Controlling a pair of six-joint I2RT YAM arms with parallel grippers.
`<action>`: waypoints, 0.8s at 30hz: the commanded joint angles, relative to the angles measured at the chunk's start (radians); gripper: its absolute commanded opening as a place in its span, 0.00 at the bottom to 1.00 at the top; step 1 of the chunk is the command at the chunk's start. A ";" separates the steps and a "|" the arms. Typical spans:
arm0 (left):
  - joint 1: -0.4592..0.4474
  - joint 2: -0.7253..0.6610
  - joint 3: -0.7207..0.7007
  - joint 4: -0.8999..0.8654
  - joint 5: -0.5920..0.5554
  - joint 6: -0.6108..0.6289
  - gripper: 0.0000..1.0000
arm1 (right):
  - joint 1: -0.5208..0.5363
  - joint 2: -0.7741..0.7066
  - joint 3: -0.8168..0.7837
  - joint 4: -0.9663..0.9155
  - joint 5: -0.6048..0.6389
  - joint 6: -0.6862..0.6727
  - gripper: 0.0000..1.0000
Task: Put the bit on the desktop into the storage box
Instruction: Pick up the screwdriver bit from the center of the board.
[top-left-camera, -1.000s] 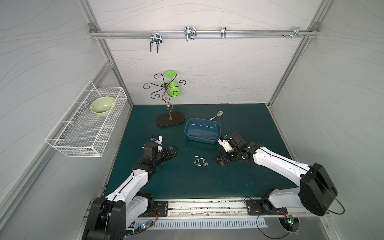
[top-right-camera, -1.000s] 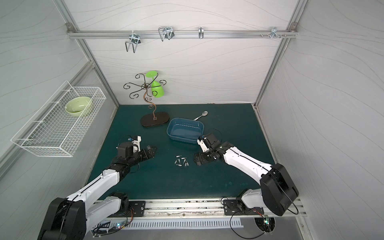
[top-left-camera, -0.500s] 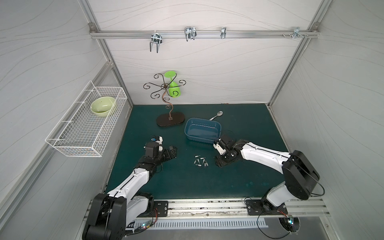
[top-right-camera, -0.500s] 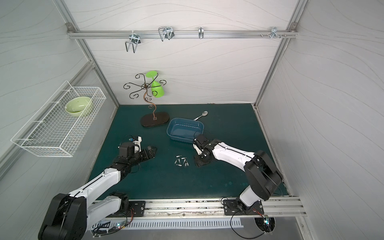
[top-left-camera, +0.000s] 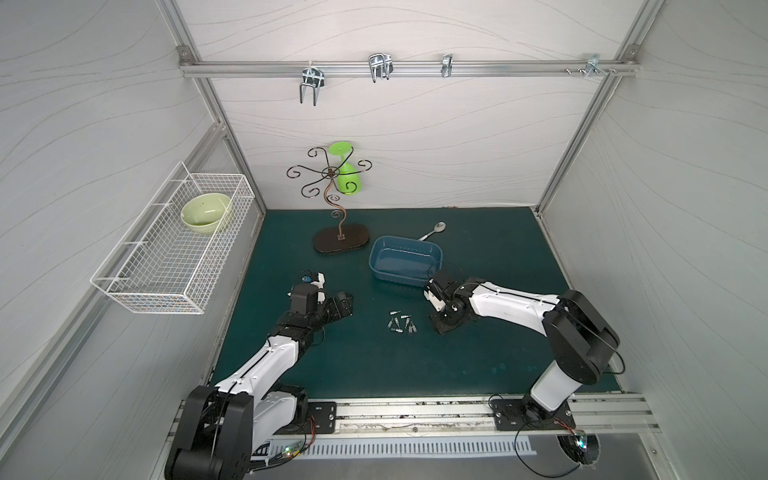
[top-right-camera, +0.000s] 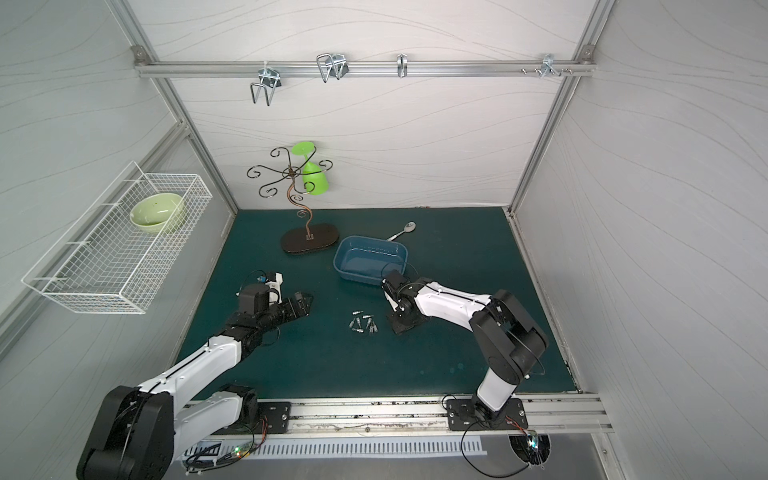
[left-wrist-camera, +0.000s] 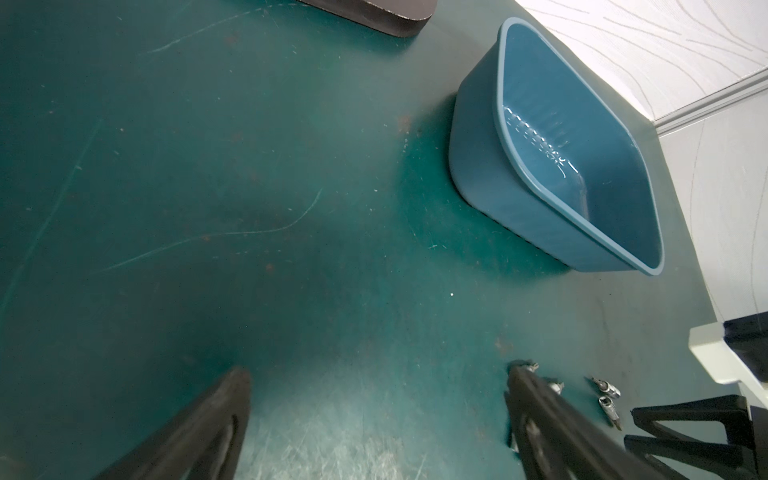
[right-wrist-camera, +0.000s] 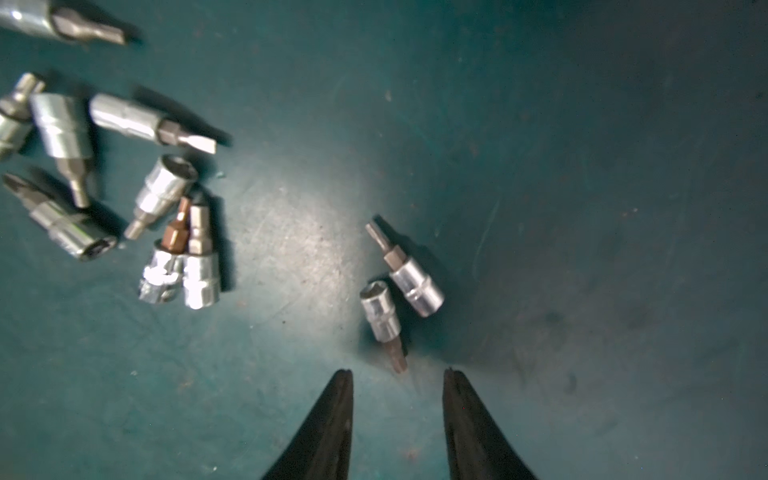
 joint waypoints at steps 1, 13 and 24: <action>-0.002 0.008 0.041 0.016 -0.008 0.016 1.00 | 0.013 0.023 0.030 -0.012 0.020 -0.012 0.37; -0.003 0.010 0.042 0.018 -0.012 0.016 0.99 | 0.030 0.073 0.051 -0.010 0.029 -0.011 0.25; -0.002 0.019 0.043 0.021 -0.009 0.013 0.99 | 0.041 0.087 0.051 -0.021 0.033 -0.018 0.16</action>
